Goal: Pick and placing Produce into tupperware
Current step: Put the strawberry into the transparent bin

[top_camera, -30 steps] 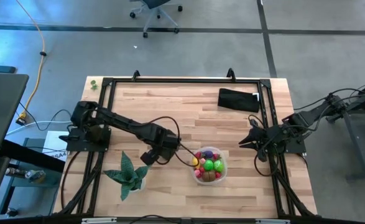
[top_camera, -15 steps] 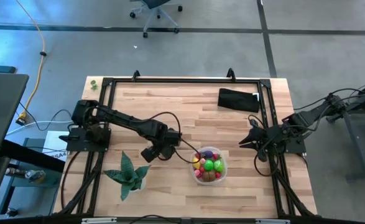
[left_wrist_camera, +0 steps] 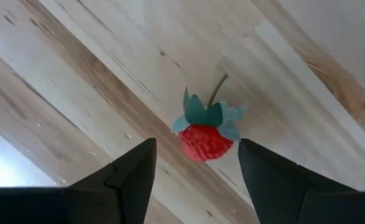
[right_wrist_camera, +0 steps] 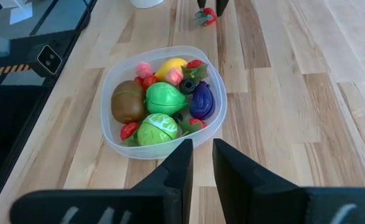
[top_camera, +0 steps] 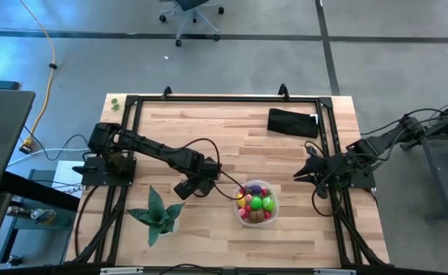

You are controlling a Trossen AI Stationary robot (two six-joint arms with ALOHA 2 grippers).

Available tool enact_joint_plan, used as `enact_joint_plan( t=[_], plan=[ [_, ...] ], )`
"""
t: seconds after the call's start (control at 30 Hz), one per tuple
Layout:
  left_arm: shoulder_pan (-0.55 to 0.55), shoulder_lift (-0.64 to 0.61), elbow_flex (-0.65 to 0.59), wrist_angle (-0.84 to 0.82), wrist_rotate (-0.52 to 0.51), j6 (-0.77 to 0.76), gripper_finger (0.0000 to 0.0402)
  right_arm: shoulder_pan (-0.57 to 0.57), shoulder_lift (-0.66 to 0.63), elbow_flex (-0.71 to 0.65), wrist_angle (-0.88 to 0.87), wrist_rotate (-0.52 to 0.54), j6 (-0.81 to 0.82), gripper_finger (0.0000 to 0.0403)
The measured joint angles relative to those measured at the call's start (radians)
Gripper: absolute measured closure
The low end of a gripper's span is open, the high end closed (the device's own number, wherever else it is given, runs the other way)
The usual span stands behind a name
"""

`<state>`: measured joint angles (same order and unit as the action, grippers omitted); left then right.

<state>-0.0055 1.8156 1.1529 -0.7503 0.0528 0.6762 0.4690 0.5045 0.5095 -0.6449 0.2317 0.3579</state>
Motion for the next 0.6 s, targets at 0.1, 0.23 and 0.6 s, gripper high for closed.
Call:
enact_joint_plan(
  t=[0.1, 0.23, 0.6],
  plan=[
    [0.000, 0.000, -0.007, 0.011, 0.017, 0.001, 0.0183, 0.000, 0.000, 0.000, 0.000, 0.000, 0.000, 0.0352],
    [0.000, 0.011, -0.030, 0.048, 0.038, 0.017, 0.0183, 0.000, 0.000, 0.000, -0.002, 0.000, 0.000, 0.0352],
    [-0.001, 0.028, -0.038, 0.081, 0.041, 0.051, 0.0183, 0.000, 0.000, 0.000, -0.002, 0.000, 0.000, 0.0352]
  ],
)
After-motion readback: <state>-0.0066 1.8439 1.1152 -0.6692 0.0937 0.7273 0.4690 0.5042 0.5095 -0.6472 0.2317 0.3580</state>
